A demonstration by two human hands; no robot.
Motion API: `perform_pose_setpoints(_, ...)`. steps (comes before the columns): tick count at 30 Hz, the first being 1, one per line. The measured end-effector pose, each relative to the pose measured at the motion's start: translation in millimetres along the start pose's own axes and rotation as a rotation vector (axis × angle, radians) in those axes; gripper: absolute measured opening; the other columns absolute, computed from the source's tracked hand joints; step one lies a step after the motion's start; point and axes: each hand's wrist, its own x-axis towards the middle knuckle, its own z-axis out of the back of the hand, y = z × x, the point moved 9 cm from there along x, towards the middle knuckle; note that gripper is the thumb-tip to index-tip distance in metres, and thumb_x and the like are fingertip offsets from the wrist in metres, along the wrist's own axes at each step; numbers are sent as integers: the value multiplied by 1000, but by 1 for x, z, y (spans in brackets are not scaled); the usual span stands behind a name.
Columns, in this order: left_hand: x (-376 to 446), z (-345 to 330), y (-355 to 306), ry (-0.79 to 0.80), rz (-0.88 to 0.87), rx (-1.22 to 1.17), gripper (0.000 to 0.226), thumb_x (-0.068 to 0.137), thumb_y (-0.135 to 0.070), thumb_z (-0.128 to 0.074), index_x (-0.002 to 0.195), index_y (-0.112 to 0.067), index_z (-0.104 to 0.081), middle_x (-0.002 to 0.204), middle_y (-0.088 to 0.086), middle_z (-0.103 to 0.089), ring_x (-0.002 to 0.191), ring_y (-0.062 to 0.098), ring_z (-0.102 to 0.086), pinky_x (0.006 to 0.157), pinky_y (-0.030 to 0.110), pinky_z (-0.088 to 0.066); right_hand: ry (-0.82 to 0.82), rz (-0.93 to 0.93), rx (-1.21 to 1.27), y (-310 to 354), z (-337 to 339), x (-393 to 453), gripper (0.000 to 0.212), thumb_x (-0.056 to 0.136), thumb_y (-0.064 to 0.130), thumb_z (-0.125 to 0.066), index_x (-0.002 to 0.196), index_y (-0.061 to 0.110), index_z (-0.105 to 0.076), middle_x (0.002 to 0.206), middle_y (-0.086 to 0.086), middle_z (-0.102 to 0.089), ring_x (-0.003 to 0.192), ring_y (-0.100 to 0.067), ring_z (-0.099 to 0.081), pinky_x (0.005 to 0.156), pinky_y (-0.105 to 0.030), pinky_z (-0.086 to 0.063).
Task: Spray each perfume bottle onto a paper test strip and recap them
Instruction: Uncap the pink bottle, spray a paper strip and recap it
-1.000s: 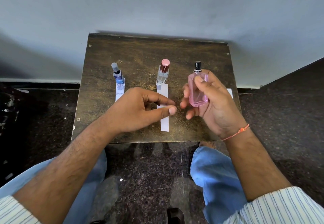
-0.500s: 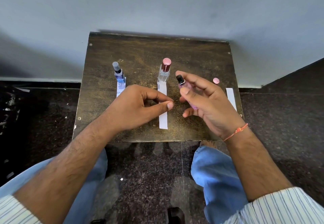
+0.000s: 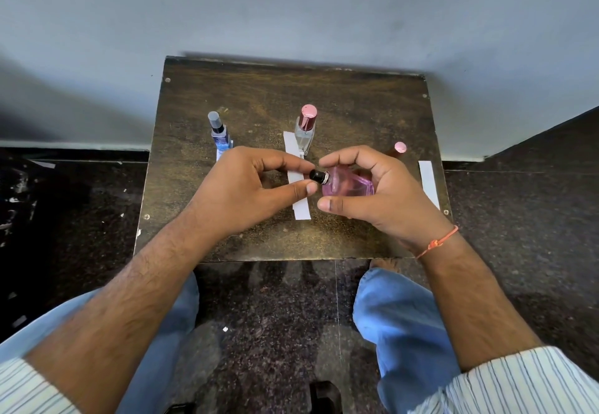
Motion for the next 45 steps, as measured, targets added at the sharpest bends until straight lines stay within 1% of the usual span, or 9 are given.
perform_pose_setpoints(9, -2, 3, -11, -33, -126, 10, 17, 87, -37, -84, 104, -36, -84, 64, -30, -70, 42, 1, -43, 49, 14, -36, 55, -108, 93, -14, -6, 0, 53, 71, 23, -99, 120, 21, -78, 98, -18, -78, 75, -22, -66, 64, -35, -61)
perform_pose_setpoints(13, -4, 0, -20, 0, -190, 16, 23, 89, -15, -86, 112, -15, -84, 90, -17, -79, 55, -19, -56, 59, -3, -38, 127, -170, 236, -18, -12, -4, 45, 72, 26, -94, 115, 18, -80, 104, -4, -79, 84, -18, -67, 53, -29, -58)
perform_pose_setpoints(18, -4, -3, -22, 42, -239, -1, 28, 88, -20, -84, 116, -27, -80, 99, -19, -80, 72, -14, -69, 67, 5, -50, 209, -285, 306, -18, -20, -12, 34, 81, 22, -87, 112, 12, -76, 90, 3, -72, 71, -11, -61, 45, -25, -51)
perform_pose_setpoints(26, 0, -4, 2, 75, -84, -18, 22, 90, -35, -86, 112, -39, -83, 64, -7, -75, 45, 15, -33, 50, 25, -28, 148, -395, 317, -18, -12, -12, 38, 96, 52, -69, 92, 16, -78, 88, -9, -67, 71, -16, -62, 47, -30, -55)
perform_pose_setpoints(31, 0, -11, 7, 142, -48, 0, 18, 92, -30, -85, 109, -37, -85, 54, -9, -64, 47, 5, -35, 50, 20, -32, 78, -413, 425, -16, -4, -13, 50, 89, 39, -68, 122, 1, -73, 89, -7, -68, 77, -24, -71, 61, -40, -68)
perform_pose_setpoints(33, -2, -19, 7, 200, -56, 18, 18, 94, -29, -84, 109, -37, -85, 63, -17, -72, 46, 6, -39, 48, 21, -38, 80, -395, 424, -14, -5, -12, 45, 89, 37, -72, 119, 3, -70, 90, -7, -72, 77, -27, -74, 62, -41, -68)
perform_pose_setpoints(37, -5, -36, 10, 314, -52, 19, 24, 94, -52, -75, 117, -47, -80, 91, 9, -84, 62, 43, -66, 60, 53, -60, 83, -317, 388, -7, -3, -11, 36, 85, 34, -77, 112, 13, -62, 99, -17, -77, 67, -31, -72, 50, -34, -62)
perform_pose_setpoints(41, -6, -39, 8, 320, -72, 58, 18, 98, -36, -78, 115, -41, -83, 92, -6, -85, 56, 39, -58, 55, 46, -56, 56, -254, 366, -3, -1, -9, 38, 86, 32, -76, 112, 16, -53, 90, -15, -77, 61, -24, -62, 45, -29, -42)
perform_pose_setpoints(45, -4, -36, 11, 301, -62, 48, 25, 95, -50, -72, 118, -46, -80, 92, 5, -85, 55, 40, -57, 55, 50, -56, -11, -286, 228, -8, 5, -9, 42, 93, 53, -69, 108, 14, -72, 82, -4, -64, 72, -18, -59, 53, -30, -43)
